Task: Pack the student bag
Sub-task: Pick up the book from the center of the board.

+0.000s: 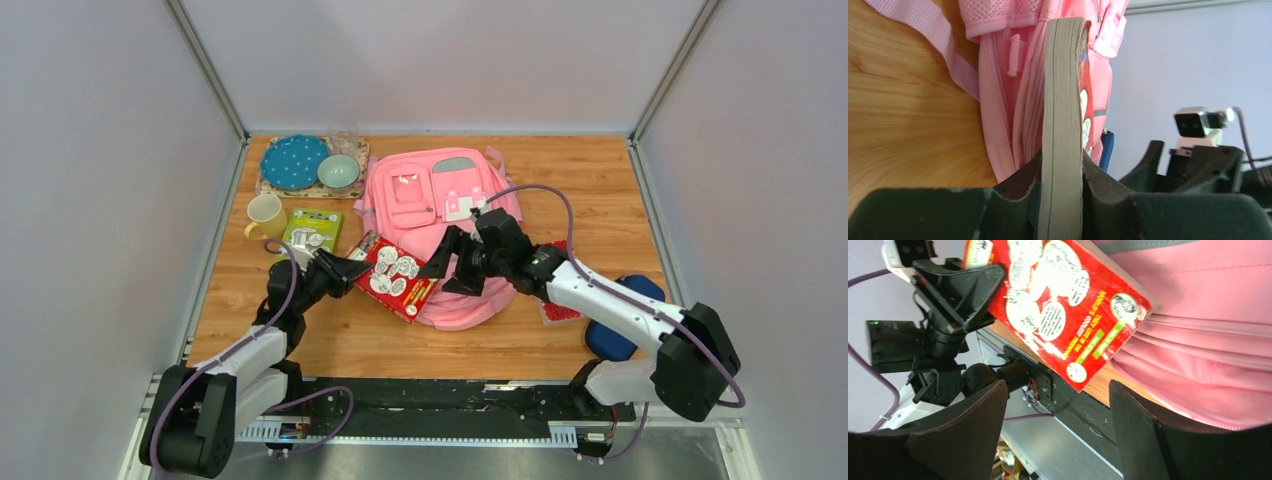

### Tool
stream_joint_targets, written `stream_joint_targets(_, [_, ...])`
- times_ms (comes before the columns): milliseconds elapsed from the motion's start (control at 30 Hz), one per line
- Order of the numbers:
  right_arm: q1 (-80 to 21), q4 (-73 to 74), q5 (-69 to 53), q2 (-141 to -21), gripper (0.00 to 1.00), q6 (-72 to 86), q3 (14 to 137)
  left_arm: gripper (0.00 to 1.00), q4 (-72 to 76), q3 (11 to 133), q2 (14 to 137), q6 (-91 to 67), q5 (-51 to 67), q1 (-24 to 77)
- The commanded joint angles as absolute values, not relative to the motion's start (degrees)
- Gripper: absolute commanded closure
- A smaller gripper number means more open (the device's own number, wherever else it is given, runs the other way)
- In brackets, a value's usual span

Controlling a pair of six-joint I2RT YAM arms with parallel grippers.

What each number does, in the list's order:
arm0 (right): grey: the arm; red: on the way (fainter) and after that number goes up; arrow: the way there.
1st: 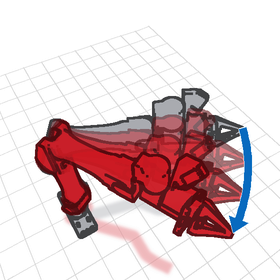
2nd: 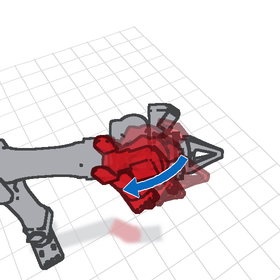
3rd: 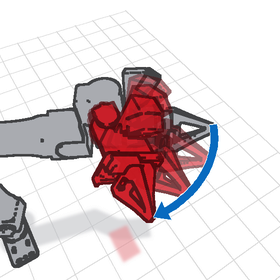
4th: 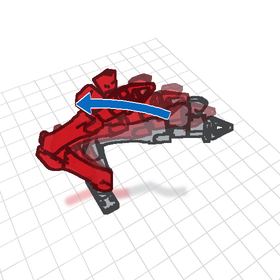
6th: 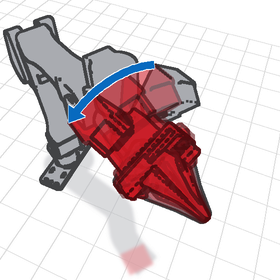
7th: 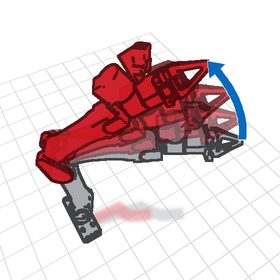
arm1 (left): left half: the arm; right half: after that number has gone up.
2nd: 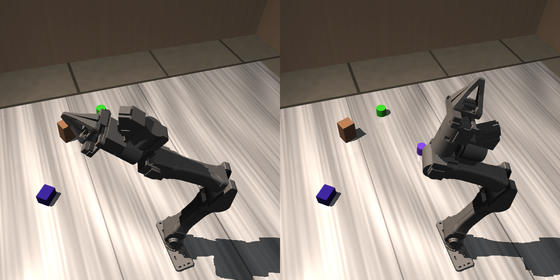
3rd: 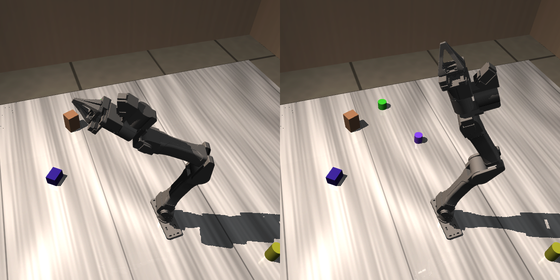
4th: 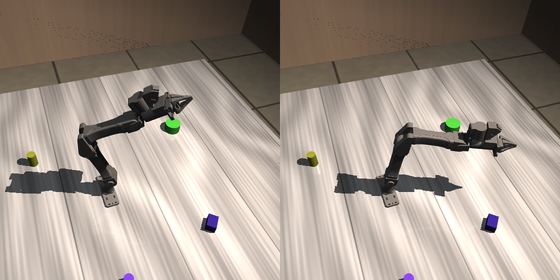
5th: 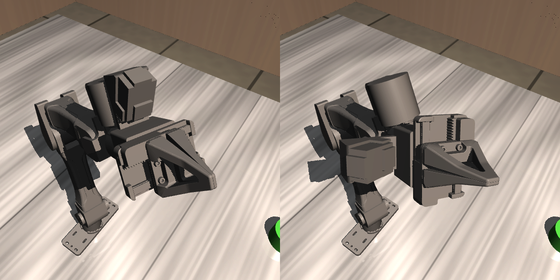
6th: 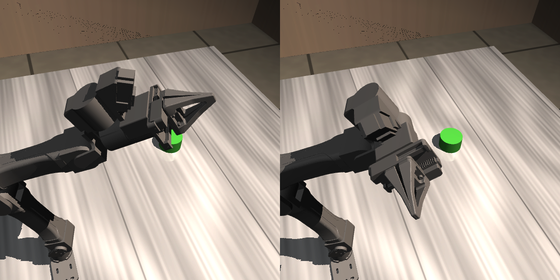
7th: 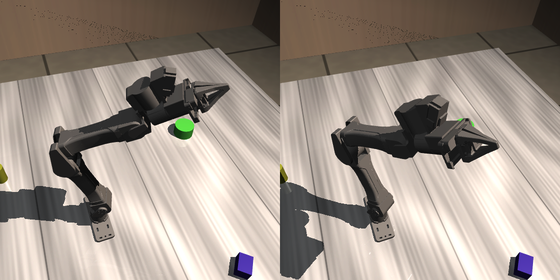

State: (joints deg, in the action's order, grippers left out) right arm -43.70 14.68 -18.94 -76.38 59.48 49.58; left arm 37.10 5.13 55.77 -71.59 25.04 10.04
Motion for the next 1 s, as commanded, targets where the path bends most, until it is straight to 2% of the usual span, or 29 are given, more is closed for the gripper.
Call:
stream_joint_targets(0, [-43.2, 29.1, -13.5, -69.8, 0.17, 62.0, 56.2, 1.00, 25.9, 14.2, 56.5, -68.7, 27.7, 10.0])
stream_joint_targets(167, [-43.2, 30.5, -13.0, -62.6, 0.15, 64.4, 53.1, 1.00, 24.3, 17.1, 53.4, -69.3, 30.1, 10.0])
stream_joint_targets(367, [-44.3, 17.0, -12.1, -51.0, 0.14, 65.9, 37.9, 1.00, 38.1, 9.0, 45.5, -73.7, 30.7, 10.0])
stream_joint_targets(533, [-47.2, 14.9, -8.7, -44.1, 0.14, 70.8, 35.4, 1.00, 35.3, 8.6, 38.6, -74.8, 29.5, 10.2])
stream_joint_targets(633, [-48.8, 13.2, -8.7, -45.3, 0.13, 71.3, 34.8, 1.00, 34.4, 7.3, 35.9, -75.7, 27.2, 10.2])
stream_joint_targets(733, [-49.8, 7.2, -11.6, -48.4, 0.13, 72.6, 33.6, 1.00, 37.1, 7.0, 36.3, -77.6, 28.9, 10.2])
stream_joint_targets(967, [-53.2, -6.0, -9.9, -52.9, 0.10, 75.0, 30.8, 1.00, 42.3, 4.3, 34.9, -83.2, 28.3, 10.3])
